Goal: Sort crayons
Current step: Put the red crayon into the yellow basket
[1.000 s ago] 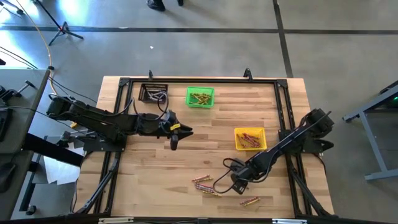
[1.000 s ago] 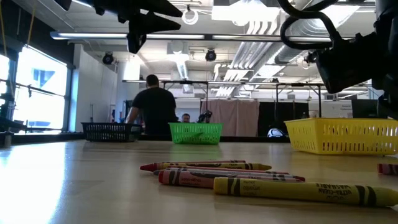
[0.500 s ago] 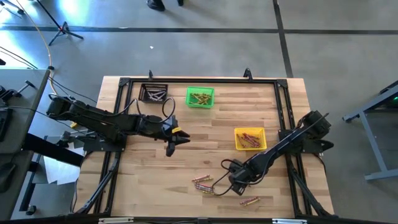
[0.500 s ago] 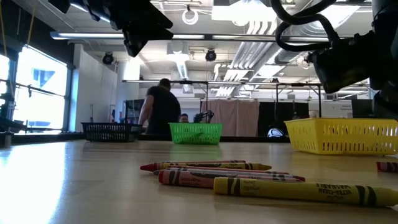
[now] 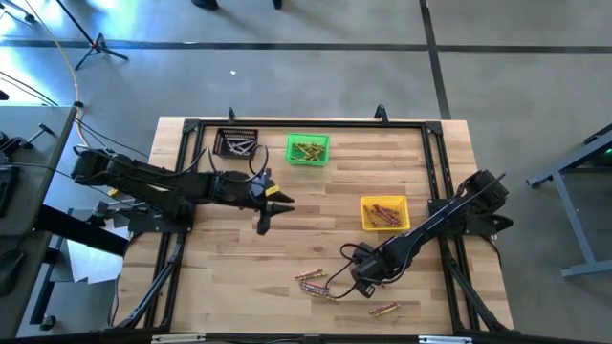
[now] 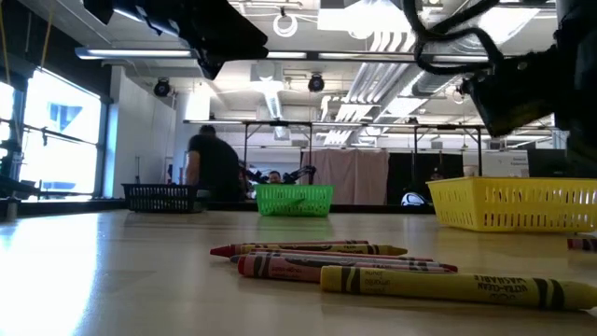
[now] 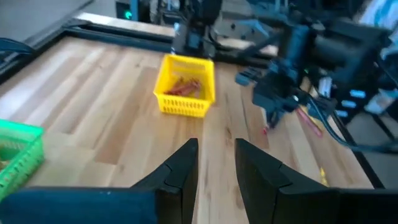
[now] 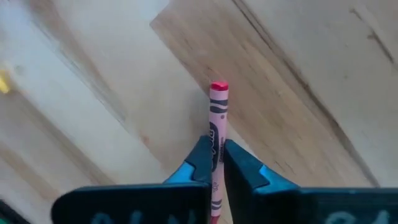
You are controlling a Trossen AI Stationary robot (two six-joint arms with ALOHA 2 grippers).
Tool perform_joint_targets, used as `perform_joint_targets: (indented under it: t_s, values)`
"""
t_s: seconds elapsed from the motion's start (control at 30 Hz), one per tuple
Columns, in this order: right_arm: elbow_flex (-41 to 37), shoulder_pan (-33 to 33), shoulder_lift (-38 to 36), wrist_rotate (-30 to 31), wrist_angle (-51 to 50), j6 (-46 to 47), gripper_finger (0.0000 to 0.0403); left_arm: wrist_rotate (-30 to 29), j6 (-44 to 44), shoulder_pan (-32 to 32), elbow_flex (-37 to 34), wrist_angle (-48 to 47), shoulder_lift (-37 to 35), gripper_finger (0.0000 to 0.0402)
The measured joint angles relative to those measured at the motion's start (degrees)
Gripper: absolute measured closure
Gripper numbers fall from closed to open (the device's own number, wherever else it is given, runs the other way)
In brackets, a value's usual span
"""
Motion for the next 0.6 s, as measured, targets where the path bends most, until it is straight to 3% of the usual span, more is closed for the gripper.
perform_joint_targets:
  t_s: [0.3,0.6]
  values:
    - [7.9,0.0,-5.8,3.8,-6.0,-7.0,0.0395,0.0,-1.2,6.2,0.0,5.2,0.0,0.0310]
    - [12.8,-3.4,-13.0,19.2,-32.1,-11.5,0.0393,0.0,-2.3,11.8,0.0,12.0,0.0,0.0310]
